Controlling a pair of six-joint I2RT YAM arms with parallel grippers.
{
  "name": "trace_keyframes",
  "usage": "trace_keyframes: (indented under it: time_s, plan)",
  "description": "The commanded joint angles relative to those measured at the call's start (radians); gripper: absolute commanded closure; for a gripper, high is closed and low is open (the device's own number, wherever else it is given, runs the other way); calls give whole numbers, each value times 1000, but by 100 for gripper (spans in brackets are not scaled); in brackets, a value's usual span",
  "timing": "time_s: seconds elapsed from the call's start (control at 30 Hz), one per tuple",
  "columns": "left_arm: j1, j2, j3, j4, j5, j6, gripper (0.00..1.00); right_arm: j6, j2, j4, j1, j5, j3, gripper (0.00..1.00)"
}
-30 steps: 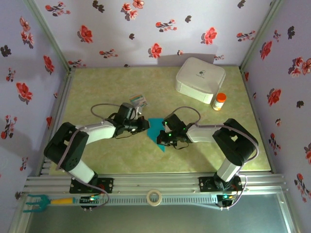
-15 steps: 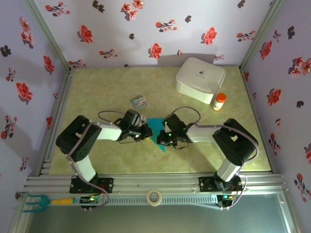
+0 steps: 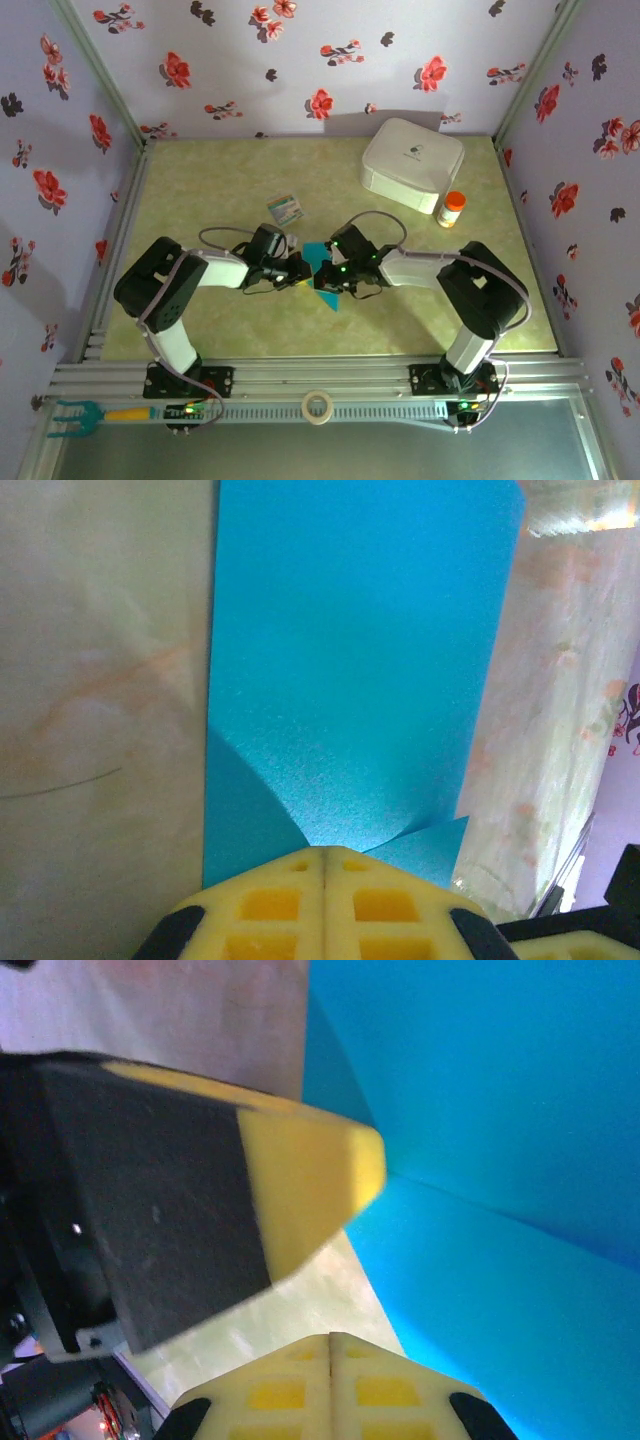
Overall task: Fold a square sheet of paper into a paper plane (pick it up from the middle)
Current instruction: Third fold the triangle at the center of the table.
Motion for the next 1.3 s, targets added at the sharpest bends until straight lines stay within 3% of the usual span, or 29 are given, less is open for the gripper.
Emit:
trace_keyframes:
  time_s: [0.0, 0.17, 0.7, 0.87, 1.0, 1.17, 1.27]
  plan:
    - [15, 36, -10, -60, -37, 17, 100, -25, 72, -33, 2, -9, 15, 95]
    - [15, 34, -10, -66, -38, 19, 100, -33, 66, -44, 3, -10, -20, 94]
    - [15, 49, -47, 4, -45, -43, 100, 32, -211, -18, 5, -6, -311, 92]
    - [-5, 28, -62, 35, -65, -91, 100, -4, -277, -115, 0, 94, -276, 92]
    - [-64, -24, -79, 45, -152, -145, 100, -27, -318, -198, -17, 220, -228, 90]
    - [-110, -103, -101, 51, -245, -184, 100, -51, -330, -274, -22, 372, -160, 82]
    - [-113, -146, -105, 42, -258, -162, 99, -26, -349, -245, -22, 451, -158, 72]
